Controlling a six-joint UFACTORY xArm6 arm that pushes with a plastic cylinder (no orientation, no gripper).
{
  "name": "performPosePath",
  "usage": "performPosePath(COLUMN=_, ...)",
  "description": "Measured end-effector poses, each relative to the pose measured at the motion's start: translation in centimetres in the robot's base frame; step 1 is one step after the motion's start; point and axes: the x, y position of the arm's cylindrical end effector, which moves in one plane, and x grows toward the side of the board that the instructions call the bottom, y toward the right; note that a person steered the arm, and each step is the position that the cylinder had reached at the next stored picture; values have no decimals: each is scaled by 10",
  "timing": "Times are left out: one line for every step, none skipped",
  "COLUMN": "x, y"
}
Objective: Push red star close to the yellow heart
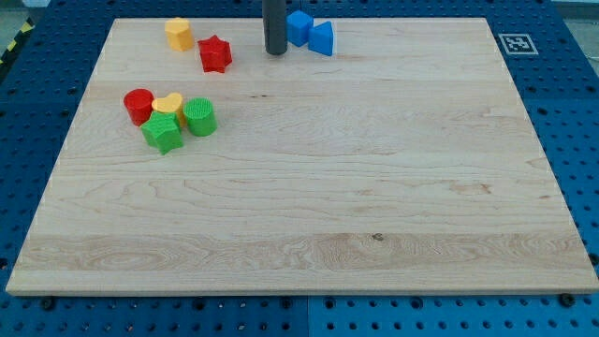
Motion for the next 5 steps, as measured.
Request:
performPosePath(x=-6, y=-22)
performPosePath(x=-7, y=-32)
performPosePath(x=-7, y=-38)
performPosePath(x=-7, y=-56)
performPosePath(x=-7, y=-63)
